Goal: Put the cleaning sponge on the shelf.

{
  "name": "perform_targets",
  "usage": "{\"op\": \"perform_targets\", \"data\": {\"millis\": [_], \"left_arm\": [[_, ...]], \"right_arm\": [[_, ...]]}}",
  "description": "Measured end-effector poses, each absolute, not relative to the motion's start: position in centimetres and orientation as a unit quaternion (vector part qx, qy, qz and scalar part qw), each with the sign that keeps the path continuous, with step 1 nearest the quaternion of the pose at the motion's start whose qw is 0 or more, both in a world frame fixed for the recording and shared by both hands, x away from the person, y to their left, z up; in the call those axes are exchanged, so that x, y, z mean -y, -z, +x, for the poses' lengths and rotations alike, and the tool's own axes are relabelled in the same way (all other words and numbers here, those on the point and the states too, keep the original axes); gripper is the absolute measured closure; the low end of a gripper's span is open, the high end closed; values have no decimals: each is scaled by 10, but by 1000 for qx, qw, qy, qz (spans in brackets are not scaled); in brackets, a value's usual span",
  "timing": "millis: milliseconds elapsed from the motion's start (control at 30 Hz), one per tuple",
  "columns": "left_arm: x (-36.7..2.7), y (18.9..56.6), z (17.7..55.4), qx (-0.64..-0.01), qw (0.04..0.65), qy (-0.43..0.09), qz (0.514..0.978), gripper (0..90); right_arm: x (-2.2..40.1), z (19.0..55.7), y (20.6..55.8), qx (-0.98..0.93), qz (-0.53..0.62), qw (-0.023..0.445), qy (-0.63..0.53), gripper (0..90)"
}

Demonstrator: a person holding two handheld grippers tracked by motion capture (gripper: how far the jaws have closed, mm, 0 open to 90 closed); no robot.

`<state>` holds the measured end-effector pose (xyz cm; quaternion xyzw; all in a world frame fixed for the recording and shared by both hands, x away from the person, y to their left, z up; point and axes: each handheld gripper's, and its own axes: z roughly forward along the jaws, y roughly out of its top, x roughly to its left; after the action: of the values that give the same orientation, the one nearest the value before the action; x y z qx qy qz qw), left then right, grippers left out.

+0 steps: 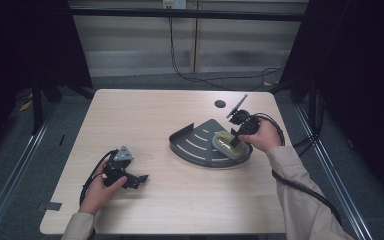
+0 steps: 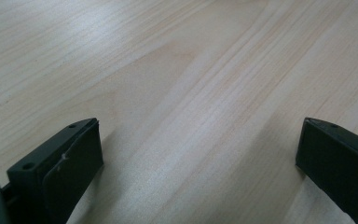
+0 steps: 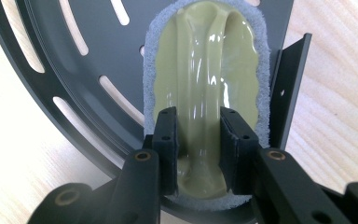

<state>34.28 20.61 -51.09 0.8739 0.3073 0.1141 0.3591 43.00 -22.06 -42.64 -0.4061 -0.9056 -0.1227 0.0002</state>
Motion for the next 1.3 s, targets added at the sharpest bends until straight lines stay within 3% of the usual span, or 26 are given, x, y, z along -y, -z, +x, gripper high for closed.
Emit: {"op": "perform_targets", "data": {"millis": [733, 1300], "left_arm": [[-206, 511, 343, -307, 359, -114, 874, 0], [-206, 511, 343, -307, 359, -114, 874, 0]], "right_arm": [[227, 427, 431, 891, -435, -1, 129, 690], [226, 427, 421, 891, -433, -15, 134, 451]]}}
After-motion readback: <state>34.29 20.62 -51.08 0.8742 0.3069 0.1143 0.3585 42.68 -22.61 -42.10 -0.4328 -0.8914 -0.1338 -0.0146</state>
